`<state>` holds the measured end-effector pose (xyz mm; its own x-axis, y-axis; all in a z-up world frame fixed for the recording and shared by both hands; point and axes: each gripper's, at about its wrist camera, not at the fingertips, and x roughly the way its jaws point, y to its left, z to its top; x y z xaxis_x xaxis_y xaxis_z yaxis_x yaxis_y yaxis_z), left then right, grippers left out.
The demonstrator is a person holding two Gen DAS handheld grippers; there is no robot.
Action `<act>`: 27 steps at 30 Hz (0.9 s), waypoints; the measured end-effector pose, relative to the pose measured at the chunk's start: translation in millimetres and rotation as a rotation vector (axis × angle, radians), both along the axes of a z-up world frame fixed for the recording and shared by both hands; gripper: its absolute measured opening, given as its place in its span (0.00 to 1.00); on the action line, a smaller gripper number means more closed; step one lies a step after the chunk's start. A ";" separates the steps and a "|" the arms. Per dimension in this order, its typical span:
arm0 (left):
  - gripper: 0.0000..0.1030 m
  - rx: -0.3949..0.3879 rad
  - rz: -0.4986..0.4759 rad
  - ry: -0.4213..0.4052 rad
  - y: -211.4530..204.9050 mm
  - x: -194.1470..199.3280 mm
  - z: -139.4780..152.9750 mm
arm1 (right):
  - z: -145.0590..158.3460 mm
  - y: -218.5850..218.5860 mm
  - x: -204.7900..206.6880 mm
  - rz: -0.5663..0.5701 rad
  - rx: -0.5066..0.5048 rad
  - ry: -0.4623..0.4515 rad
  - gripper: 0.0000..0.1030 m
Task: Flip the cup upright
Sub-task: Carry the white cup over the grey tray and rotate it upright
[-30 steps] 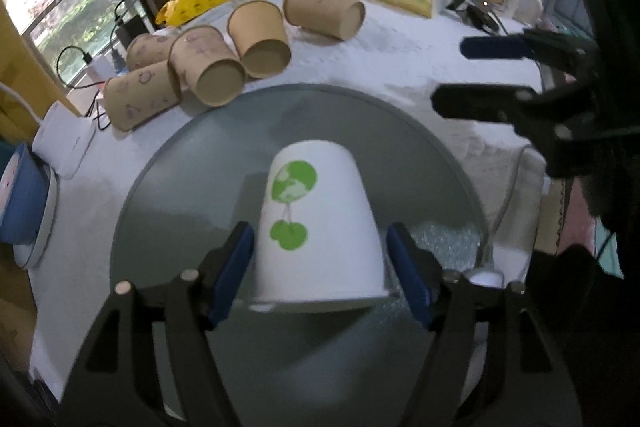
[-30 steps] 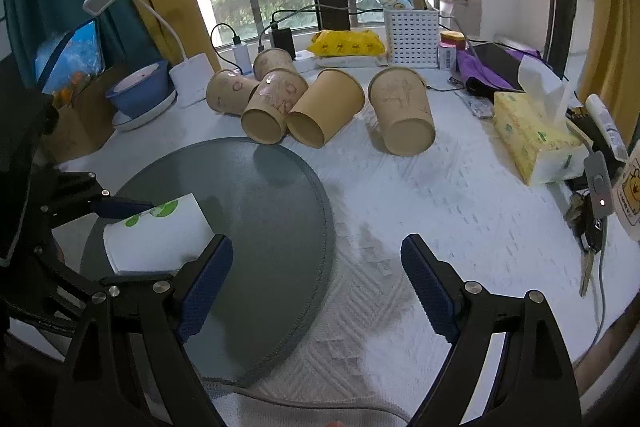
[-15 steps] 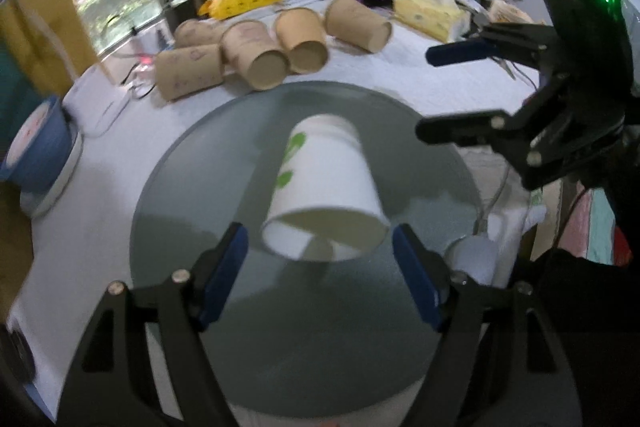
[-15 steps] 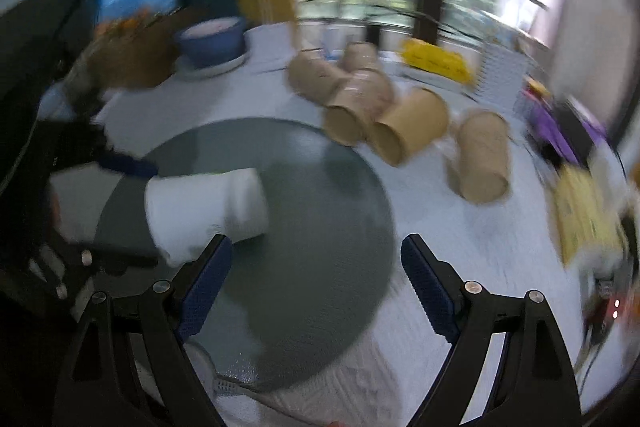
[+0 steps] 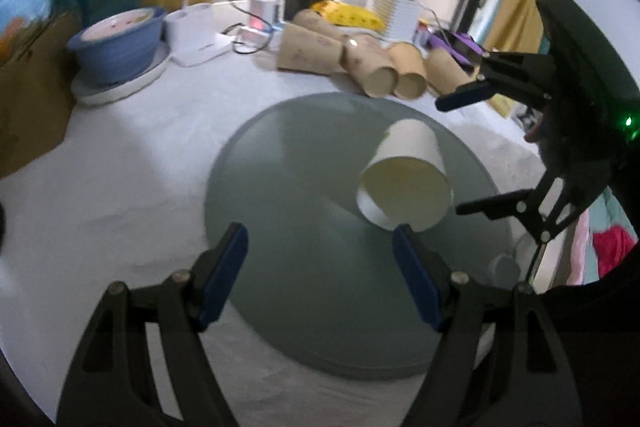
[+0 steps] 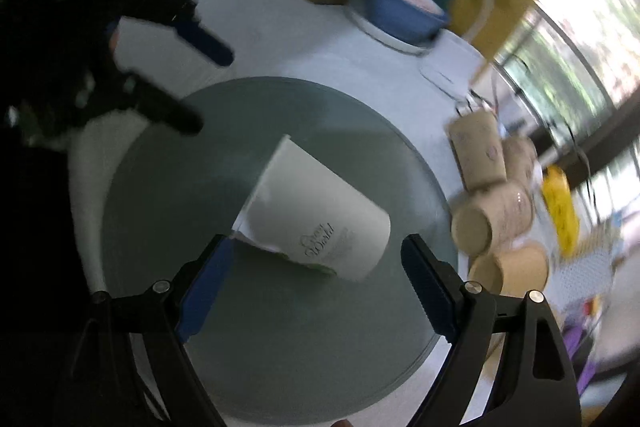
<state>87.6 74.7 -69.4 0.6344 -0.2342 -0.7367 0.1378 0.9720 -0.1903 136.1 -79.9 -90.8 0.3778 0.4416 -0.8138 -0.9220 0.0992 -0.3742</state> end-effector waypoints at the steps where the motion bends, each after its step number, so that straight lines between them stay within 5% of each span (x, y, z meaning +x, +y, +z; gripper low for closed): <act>1: 0.74 -0.009 0.009 -0.002 4.1 0.3 -0.7 | 0.1 6.3 2.7 0.024 -0.022 -0.004 0.86; 11: 0.74 -0.097 0.070 0.025 40.6 5.0 -18.1 | -19.2 62.3 -0.7 0.281 -0.332 -0.037 0.86; 27: 0.74 -0.132 0.145 0.045 68.8 -18.3 -27.5 | -47.0 118.0 8.0 0.380 -0.585 -0.092 0.79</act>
